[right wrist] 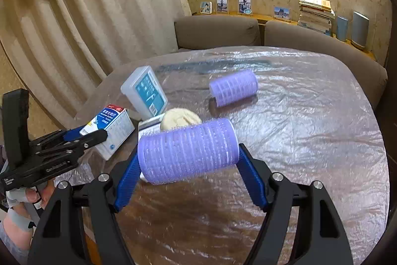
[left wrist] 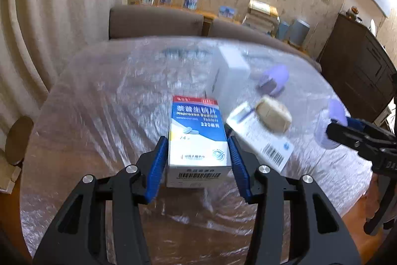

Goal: Collect trash
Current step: 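Carry the Naproxen box and purple roller over the white bin with both tools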

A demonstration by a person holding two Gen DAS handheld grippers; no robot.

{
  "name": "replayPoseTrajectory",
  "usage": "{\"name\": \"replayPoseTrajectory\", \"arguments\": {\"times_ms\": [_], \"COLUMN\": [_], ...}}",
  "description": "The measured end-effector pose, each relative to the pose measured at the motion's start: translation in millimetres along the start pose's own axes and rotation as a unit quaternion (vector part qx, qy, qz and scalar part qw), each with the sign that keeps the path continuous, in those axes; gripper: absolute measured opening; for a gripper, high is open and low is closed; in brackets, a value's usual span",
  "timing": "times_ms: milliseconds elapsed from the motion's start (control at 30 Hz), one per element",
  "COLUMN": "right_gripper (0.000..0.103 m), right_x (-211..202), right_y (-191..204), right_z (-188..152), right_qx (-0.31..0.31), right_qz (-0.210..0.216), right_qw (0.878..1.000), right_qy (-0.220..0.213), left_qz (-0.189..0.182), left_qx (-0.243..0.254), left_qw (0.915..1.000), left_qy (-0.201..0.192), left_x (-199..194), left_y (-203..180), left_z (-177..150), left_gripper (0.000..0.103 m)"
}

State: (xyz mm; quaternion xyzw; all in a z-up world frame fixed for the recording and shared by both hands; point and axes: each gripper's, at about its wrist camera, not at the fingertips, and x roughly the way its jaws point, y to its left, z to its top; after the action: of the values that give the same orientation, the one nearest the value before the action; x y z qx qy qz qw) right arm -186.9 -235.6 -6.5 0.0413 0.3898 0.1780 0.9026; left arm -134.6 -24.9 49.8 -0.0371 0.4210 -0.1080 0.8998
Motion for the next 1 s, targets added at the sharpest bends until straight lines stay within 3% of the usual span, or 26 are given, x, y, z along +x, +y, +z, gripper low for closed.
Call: {"name": "replayPoseTrajectory", "arguments": {"times_ms": [200,400,1000], "right_gripper": [0.073,0.073,0.073], "right_x": [2,-2,-31], "right_y": [5,9,13], "right_z": [-7,-14,-40], "right_qx": [0.001,0.003,0.022], "right_qz": [0.008,0.015,0.038], "right_qw": [1.0,1.0,0.999], "right_qy": [0.007,0.012,0.019], "left_qz": [0.006,0.011,-0.022], "left_qx": [0.008,0.011,-0.005], "left_qw": [0.9996,0.9997,0.9993], "left_qy": [0.027,0.019,-0.028], "left_x": [16,17,-48], "left_y": [0,0,0], "left_z": [-4,-4,-19], "left_gripper": [0.05,0.047,0.047]}}
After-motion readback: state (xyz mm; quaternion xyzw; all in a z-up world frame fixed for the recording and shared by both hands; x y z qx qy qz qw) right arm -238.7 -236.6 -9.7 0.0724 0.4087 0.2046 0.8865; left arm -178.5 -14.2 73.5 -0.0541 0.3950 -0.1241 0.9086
